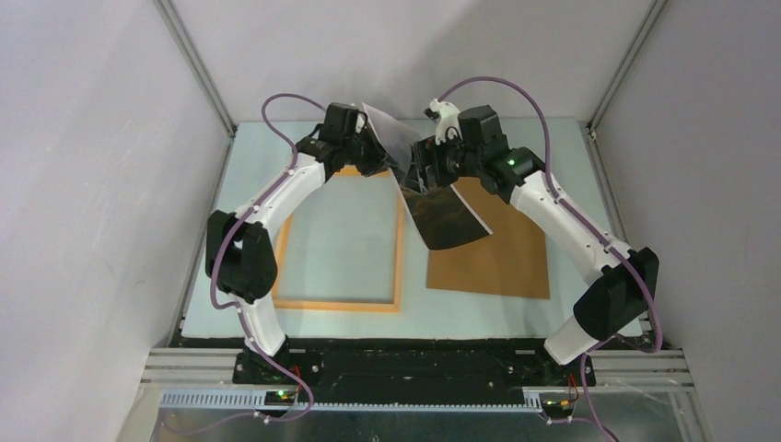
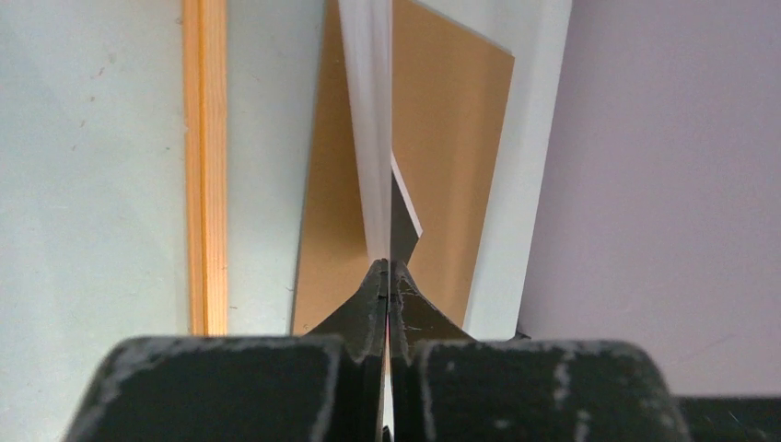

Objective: Put the photo into the frame

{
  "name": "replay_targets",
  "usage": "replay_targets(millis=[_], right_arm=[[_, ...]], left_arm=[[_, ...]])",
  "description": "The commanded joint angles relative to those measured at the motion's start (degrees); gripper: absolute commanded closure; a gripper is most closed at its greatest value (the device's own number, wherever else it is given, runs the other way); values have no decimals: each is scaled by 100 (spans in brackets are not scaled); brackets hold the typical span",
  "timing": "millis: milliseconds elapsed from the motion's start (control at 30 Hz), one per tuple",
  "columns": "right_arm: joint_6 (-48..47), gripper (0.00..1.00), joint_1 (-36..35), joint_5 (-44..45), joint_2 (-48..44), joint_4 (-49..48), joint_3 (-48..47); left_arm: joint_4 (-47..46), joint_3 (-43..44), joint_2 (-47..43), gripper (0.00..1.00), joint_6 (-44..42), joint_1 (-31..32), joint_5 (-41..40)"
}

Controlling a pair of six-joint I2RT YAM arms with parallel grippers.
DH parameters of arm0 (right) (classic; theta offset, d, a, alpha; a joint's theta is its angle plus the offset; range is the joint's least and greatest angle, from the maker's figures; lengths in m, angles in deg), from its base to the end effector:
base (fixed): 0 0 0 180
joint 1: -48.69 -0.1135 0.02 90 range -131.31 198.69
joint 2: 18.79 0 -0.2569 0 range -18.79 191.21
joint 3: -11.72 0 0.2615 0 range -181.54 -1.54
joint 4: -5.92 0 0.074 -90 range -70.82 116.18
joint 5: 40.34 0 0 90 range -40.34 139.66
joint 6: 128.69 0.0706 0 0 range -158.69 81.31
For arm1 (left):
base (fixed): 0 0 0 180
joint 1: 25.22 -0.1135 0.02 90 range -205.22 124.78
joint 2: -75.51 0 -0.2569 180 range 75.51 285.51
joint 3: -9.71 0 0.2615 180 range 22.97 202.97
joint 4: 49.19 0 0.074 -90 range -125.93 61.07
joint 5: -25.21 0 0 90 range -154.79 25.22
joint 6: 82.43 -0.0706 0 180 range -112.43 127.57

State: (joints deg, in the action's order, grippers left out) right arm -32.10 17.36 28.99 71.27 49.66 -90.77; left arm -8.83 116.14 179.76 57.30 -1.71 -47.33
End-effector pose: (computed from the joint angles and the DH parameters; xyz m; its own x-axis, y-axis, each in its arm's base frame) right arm 0.3247 0.2268 0.3539 -0.5264 -0.1947 -0.8277 -0.6882 0.6692 0.2803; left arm 0.4094 -0.2012 0.2851 -0.8218 -0.4363 -0.3666 -0.0467 0.6928 -0.7197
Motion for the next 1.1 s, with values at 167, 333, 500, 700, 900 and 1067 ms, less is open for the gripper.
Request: replay_targets(millis=[167,333,500,700,900,1067], right_arm=[[-352,17,-843,1612,292,240,-337],[-812,20,-1366,2627,260,73,-73],[-1333,21,-1790,3681,355,-109,179],[-1681,24,-1899,4192,549,-249,227],[-1914,39,-1939,4410,692,-280,209],[-1948,52,-1966,4431,746,-273,200]], left_arm=[[-77,-322,-508,100,711,25,-518],[-48,-426,-681,100,828,49,-643],[-48,-550,-796,100,931,95,-640],[-50,-638,-963,100,966,172,-654],[-60,-649,-1009,100,989,227,-642],[-63,-644,-998,99,1011,279,-623]])
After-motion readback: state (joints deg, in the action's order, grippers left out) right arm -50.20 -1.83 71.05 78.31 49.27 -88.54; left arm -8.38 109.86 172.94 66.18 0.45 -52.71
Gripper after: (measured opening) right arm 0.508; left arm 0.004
